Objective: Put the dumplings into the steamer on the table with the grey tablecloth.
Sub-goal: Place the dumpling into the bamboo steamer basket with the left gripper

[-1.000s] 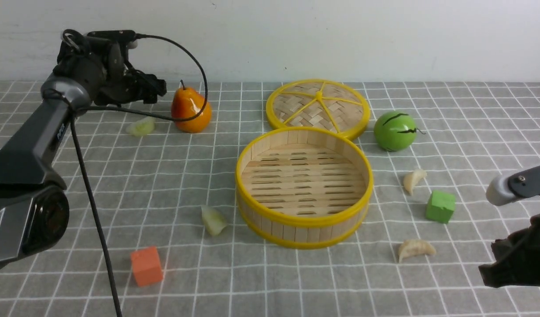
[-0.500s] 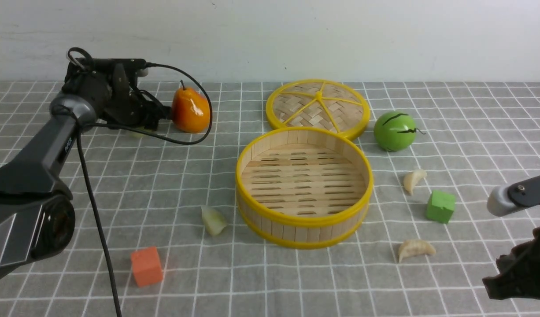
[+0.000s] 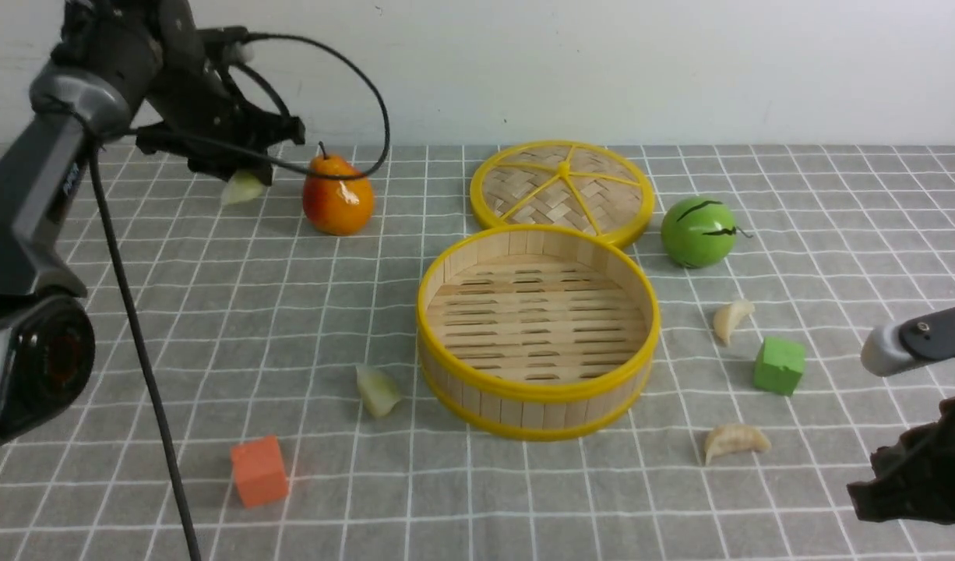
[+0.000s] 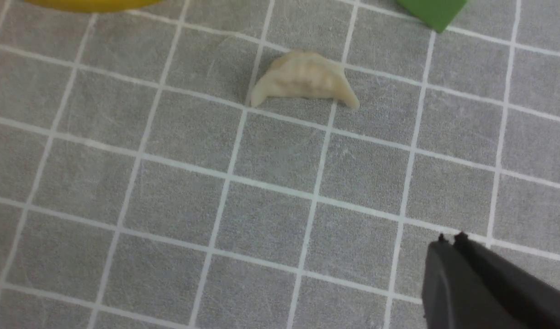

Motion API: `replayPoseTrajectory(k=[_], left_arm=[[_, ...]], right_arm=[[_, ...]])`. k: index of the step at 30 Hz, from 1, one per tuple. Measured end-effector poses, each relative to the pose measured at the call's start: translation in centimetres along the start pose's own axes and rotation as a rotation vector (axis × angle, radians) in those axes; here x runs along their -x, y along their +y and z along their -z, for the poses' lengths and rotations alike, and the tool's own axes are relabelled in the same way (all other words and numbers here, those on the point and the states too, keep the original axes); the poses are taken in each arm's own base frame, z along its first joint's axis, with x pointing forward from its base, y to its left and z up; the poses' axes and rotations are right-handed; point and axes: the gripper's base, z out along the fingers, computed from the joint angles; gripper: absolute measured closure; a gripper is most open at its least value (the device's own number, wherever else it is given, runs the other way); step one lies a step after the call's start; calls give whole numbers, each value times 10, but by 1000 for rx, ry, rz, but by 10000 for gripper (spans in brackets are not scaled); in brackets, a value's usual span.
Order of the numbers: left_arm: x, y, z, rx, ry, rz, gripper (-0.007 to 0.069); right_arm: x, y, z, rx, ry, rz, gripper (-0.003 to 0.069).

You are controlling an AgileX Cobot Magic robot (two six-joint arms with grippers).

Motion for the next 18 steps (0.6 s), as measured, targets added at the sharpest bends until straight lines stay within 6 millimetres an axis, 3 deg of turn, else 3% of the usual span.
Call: replayPoseTrajectory(k=[3,5,6,7,9,11,13,14,18], left_arm=[[-1,-51,28,-158,-8,-23,436],[-10,-88,35,-238,8,-62,436],[-19,-116,39,-277,23,-103,436],[-22,-125,39,-288,30,-116,436],[-48,-176,36,-309,81,-188,436],[-68,-199,22,-273,130,-211,436],[-79,-208,11,-229,152,-215,436],[-91,-213,-6,-168,171,-216,436],[-107,-211,-50,-41,168,-204,436]], right_arm=[[2,2,0,18,-21,-38,661],[2,2,2,25,-27,-52,661],[2,2,4,27,-28,-55,661],[2,2,5,28,-30,-57,661],[0,3,13,31,-27,-59,661],[-2,3,20,31,-30,-54,661],[-2,2,24,29,-38,-50,661],[-2,2,29,29,-61,-48,661],[1,2,35,31,-109,-48,661]])
